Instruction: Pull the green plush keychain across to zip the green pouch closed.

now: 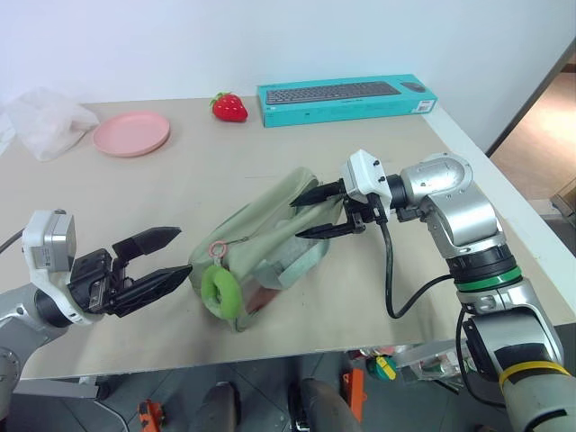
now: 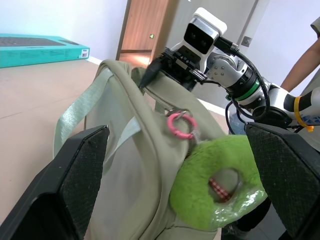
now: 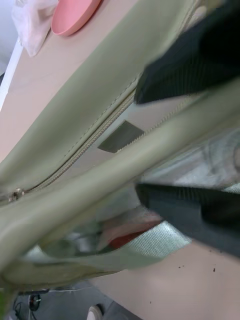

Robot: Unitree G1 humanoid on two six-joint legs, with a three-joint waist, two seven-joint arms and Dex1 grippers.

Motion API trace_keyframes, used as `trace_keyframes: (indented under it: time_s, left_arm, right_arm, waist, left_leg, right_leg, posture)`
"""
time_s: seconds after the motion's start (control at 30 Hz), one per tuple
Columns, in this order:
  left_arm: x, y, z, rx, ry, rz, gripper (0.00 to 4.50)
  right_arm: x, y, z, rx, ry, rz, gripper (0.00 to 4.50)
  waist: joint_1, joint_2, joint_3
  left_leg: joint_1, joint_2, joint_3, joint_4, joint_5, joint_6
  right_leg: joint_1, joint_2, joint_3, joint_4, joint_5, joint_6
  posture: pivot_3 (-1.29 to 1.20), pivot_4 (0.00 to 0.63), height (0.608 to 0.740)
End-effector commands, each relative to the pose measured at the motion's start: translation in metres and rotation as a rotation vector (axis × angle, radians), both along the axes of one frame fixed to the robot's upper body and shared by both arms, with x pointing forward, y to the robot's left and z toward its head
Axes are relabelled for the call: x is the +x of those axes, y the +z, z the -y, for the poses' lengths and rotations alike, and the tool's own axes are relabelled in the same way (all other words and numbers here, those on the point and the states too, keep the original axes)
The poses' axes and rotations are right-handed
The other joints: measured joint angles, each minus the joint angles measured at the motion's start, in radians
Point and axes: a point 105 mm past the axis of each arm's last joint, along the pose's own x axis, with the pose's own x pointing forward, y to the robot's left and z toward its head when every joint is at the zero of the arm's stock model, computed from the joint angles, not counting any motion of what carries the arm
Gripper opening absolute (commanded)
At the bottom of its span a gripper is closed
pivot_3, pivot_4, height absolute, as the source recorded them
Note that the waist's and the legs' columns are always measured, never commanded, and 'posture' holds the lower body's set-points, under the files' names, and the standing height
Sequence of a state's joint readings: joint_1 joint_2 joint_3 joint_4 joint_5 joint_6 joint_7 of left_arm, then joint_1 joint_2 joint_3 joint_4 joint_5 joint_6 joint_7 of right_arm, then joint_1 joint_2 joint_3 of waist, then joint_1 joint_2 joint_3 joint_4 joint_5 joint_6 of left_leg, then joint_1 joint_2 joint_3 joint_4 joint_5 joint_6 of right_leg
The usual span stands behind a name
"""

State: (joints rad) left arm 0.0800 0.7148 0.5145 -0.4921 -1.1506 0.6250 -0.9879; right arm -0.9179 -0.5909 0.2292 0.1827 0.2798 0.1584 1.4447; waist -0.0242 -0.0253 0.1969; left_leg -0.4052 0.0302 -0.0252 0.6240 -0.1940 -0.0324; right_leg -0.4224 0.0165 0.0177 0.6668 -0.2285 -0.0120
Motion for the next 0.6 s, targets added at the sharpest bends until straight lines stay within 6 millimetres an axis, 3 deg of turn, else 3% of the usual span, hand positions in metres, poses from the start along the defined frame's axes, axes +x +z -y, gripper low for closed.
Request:
trace_keyframes:
  time_s: [0.03,0.13,0.37,0.5,0.6]
  left_arm:
    - [-0.003,0.006,0.002,0.0,0.002,0.043,4.5]
    - [-0.003,0.006,0.002,-0.002,0.005,0.044,4.5]
    - [-0.003,0.006,0.002,-0.005,0.009,0.045,4.5]
    - [-0.001,0.006,0.001,-0.009,0.022,0.052,4.5]
    - [-0.002,0.006,-0.001,-0.016,0.035,0.056,4.5]
  right_arm:
    - [-0.001,0.015,-0.001,0.031,0.024,0.038,0.99]
    - [-0.002,0.019,0.0,0.047,0.027,0.031,0.04]
    - [-0.002,0.021,0.002,0.05,0.027,0.027,0.04]
    - [0.012,0.026,0.006,0.046,-0.055,0.066,0.04]
    - [0.013,0.049,0.006,0.108,-0.099,0.115,0.04]
  waist:
    - [0.0,0.0,0.0]
    - [0.0,0.0,0.0]
    - [0.0,0.0,0.0]
    - [0.0,0.0,0.0]
    - [0.0,0.0,0.0]
  left_leg:
    - [0.0,0.0,0.0,0.0,0.0,0.0]
    - [0.0,0.0,0.0,0.0,0.0,0.0]
    - [0.0,0.0,0.0,0.0,0.0,0.0]
    - [0.0,0.0,0.0,0.0,0.0,0.0]
    - [0.0,0.0,0.0,0.0,0.0,0.0]
  right_leg:
    - [0.0,0.0,0.0,0.0,0.0,0.0]
    - [0.0,0.0,0.0,0.0,0.0,0.0]
    - [0.0,0.0,0.0,0.0,0.0,0.0]
    - [0.0,0.0,0.0,0.0,0.0,0.0]
    - [0.0,0.0,0.0,0.0,0.001,0.0]
  posture:
    - [0.0,0.15,0.74]
    - [0.0,0.15,0.74]
    - [0.0,0.15,0.74]
    - [0.0,0.15,0.74]
    - [0.0,0.15,0.74]
